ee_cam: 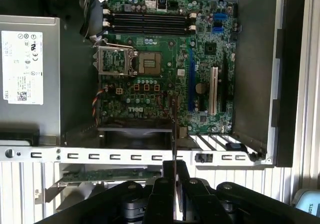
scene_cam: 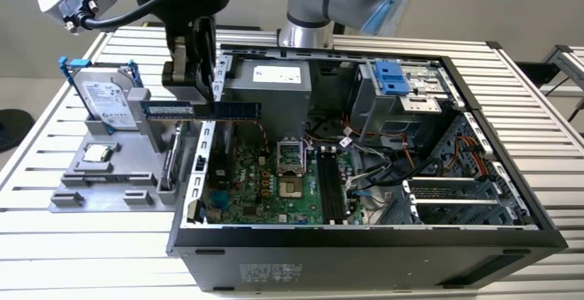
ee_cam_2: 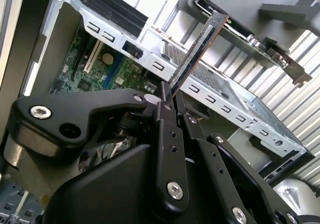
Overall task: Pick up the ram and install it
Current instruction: 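Pick up the ram and move it above insertion slot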
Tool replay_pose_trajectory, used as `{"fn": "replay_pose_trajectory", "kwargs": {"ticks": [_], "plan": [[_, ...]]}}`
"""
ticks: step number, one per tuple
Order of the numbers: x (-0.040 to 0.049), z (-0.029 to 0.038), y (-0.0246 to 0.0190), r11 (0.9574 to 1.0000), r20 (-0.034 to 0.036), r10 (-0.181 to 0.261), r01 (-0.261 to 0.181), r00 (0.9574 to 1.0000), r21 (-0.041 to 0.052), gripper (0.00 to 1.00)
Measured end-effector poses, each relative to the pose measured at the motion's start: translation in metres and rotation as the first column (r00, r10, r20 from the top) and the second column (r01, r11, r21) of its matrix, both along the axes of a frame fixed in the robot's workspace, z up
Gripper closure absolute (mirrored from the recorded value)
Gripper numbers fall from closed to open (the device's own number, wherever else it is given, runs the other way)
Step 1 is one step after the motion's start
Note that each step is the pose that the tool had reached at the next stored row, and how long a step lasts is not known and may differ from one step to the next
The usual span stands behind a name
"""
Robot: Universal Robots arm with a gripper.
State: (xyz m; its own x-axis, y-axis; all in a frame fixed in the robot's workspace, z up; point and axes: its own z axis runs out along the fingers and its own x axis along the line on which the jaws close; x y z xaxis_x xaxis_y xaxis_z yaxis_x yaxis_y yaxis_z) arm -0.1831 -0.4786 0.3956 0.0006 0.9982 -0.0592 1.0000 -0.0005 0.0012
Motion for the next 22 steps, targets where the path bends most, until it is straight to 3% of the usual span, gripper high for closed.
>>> {"fn": "replay_pose_trajectory", "kwargs": {"ticks": [22], "plan": [[0.0414, 0.0, 0.0, 1.0, 0.0, 0.0, 0.0, 1.0, -0.0001, 1.0]]}}
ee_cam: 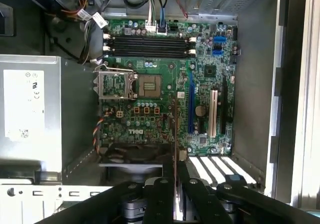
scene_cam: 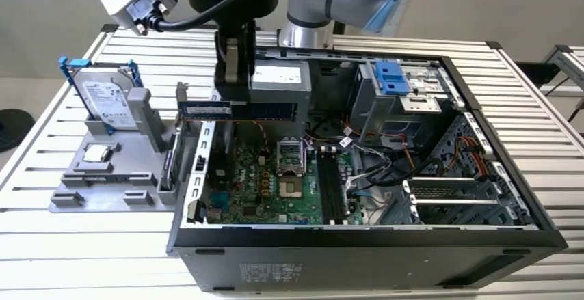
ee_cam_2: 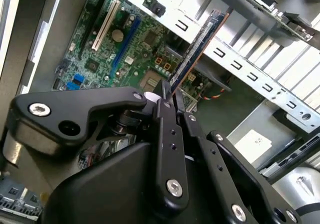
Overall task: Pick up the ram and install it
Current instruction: 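Pick up the ram and move it above insertion slot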
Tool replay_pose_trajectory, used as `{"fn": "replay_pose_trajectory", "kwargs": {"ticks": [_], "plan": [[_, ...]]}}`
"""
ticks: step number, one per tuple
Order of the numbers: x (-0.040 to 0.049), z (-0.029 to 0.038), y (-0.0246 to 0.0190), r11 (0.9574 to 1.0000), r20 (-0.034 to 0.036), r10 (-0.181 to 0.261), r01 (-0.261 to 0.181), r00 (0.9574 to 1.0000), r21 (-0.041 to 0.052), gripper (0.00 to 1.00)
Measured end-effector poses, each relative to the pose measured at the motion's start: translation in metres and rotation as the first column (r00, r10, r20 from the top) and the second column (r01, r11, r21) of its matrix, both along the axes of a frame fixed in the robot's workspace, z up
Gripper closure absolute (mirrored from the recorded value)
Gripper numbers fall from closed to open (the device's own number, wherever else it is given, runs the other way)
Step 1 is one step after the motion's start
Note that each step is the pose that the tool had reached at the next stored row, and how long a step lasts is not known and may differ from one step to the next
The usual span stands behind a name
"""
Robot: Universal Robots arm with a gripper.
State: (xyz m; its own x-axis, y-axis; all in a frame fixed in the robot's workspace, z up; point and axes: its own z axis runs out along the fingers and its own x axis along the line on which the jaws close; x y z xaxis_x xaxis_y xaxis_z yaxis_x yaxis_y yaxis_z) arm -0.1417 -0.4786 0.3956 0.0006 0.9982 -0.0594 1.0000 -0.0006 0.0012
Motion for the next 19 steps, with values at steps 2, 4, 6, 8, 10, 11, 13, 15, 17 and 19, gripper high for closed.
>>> {"fn": "replay_pose_trajectory", "kwargs": {"ticks": [2, 4, 6, 8, 10, 11, 13, 15, 17, 19], "plan": [[0.0032, 0.0, 0.0, 1.0, 0.0, 0.0, 0.0, 1.0, 0.0, 1.0], [0.0063, 0.0, 0.0, 1.0, 0.0, 0.0, 0.0, 1.0, 0.0001, 1.0], [0.0095, 0.0, 0.0, 1.0, 0.0, 0.0, 0.0, 1.0, 0.0, 1.0], [0.0126, 0.0, 0.0, 1.0, 0.0, 0.0, 0.0, 1.0, 0.0, 1.0], [0.0157, 0.0, 0.0, 1.0, 0.0, 0.0, 0.0, 1.0, 0.0, 1.0], [0.0173, 0.0, 0.0, 1.0, 0.0, 0.0, 0.0, 1.0, 0.0, 1.0], [0.0205, 0.0, 0.0, 1.0, 0.0, 0.0, 0.0, 1.0, 0.0001, 1.0], [0.0237, 0.0, 0.0, 1.0, 0.0, 0.0, 0.0, 1.0, 0.0, 1.0], [0.0268, 0.0, 0.0, 1.0, 0.0, 0.0, 0.0, 1.0, 0.0, 1.0], [0.0299, 0.0, 0.0, 1.0, 0.0, 0.0, 0.0, 1.0, -0.0001, 1.0]]}}
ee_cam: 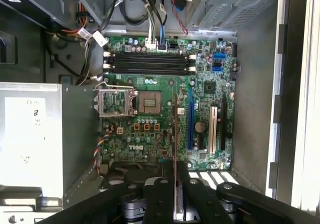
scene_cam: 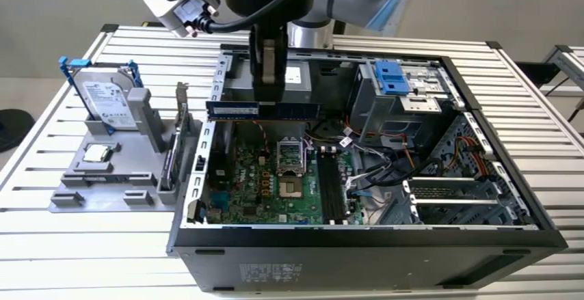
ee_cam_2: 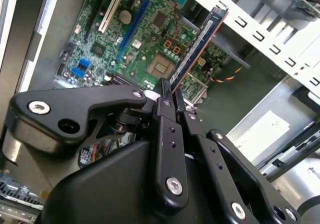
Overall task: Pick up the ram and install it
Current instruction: 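Pick up the ram and move it above insertion slot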
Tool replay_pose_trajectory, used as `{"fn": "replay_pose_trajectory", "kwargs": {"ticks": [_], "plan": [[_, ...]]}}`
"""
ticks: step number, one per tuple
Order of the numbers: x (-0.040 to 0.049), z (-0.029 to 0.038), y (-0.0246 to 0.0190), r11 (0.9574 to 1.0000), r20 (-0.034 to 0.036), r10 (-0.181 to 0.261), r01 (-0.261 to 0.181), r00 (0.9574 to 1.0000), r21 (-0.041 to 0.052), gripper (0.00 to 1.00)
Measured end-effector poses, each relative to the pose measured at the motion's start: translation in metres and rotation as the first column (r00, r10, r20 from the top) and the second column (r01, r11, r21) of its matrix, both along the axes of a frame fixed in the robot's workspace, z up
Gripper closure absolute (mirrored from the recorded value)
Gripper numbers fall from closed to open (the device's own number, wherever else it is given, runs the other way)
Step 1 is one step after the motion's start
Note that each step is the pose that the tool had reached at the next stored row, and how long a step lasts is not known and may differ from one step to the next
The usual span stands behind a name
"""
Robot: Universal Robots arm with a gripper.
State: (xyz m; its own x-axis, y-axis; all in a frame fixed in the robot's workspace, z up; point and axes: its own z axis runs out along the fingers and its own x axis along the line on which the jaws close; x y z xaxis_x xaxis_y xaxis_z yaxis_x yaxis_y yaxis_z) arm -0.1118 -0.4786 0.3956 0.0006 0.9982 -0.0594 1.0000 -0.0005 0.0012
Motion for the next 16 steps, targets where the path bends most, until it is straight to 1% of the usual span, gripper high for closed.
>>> {"fn": "replay_pose_trajectory", "kwargs": {"ticks": [10, 16], "plan": [[0.0163, -0.0001, 0.0, 1.0, 0.0001, 0.0, 0.0, 1.0, 0.0001, 1.0], [0.0293, -0.0001, 0.0, 1.0, 0.0001, 0.0, 0.0, 1.0, 0.0001, 1.0]]}}
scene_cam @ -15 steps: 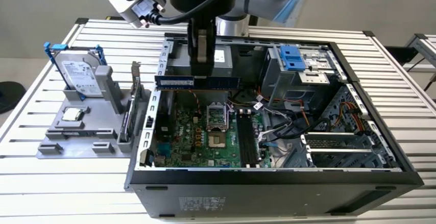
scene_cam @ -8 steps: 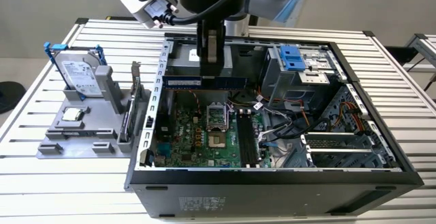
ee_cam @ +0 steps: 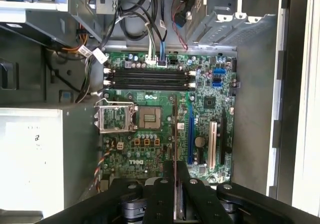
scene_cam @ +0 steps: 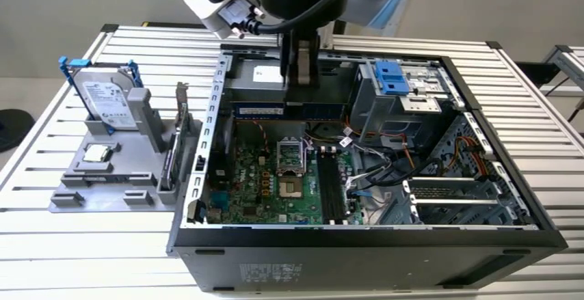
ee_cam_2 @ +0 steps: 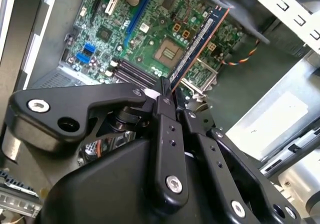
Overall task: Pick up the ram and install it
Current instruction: 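Pick up the ram and move it above insertion slot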
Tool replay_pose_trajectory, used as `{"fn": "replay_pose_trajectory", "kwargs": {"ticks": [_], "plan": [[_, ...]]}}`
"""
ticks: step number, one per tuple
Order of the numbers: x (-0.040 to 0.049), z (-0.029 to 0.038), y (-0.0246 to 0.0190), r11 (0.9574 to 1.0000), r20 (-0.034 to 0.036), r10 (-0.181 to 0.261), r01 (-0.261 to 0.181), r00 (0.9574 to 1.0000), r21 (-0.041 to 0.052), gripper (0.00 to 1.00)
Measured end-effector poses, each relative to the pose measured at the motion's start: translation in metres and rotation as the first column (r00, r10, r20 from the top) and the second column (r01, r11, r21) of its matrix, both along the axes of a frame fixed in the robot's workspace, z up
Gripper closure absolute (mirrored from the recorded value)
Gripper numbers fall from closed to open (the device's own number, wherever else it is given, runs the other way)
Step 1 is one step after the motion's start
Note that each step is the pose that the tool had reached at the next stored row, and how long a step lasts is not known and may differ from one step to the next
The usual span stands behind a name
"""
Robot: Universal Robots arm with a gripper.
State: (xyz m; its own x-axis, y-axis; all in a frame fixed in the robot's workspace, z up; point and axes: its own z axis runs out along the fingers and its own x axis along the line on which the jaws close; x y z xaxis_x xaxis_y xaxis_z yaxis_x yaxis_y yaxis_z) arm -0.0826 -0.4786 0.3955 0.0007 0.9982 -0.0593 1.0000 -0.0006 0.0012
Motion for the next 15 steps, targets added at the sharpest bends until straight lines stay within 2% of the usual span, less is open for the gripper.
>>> {"fn": "replay_pose_trajectory", "kwargs": {"ticks": [15], "plan": [[0.0301, 0.0, 0.0, 1.0, -0.0001, 0.0, 0.0, 1.0, -0.0001, 1.0]]}}
